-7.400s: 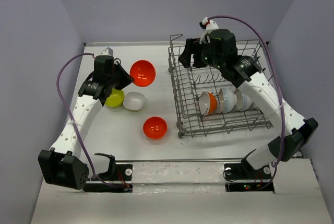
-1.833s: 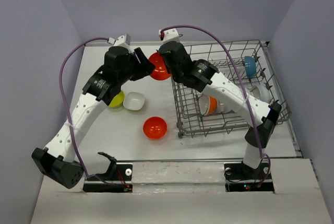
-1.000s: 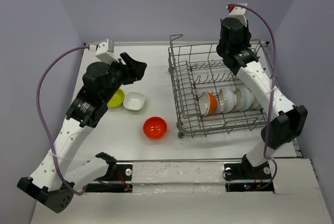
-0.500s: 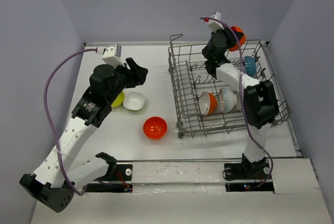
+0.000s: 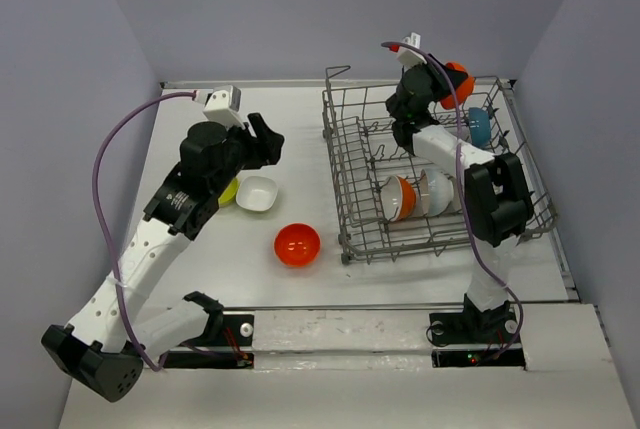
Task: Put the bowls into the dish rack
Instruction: Insert the bowl into the dish rack.
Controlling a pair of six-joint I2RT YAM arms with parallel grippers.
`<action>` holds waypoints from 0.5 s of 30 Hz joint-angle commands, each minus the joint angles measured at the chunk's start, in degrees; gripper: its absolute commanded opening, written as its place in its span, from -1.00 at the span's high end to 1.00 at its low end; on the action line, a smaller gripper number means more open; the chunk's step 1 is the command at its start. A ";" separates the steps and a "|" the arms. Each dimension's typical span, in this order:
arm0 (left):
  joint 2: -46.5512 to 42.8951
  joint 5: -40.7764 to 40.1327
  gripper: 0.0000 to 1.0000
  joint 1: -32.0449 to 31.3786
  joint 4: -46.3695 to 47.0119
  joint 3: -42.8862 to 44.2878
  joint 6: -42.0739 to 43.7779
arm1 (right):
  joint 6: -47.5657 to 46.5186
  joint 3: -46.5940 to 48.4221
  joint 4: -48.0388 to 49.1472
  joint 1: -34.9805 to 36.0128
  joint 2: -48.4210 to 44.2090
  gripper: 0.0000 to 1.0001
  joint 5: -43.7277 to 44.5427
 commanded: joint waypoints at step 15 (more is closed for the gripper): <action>0.33 2.59 -0.47 -1.19 4.64 -3.39 0.93 | 6.62 -1.99 -13.98 -0.40 -6.18 0.99 2.13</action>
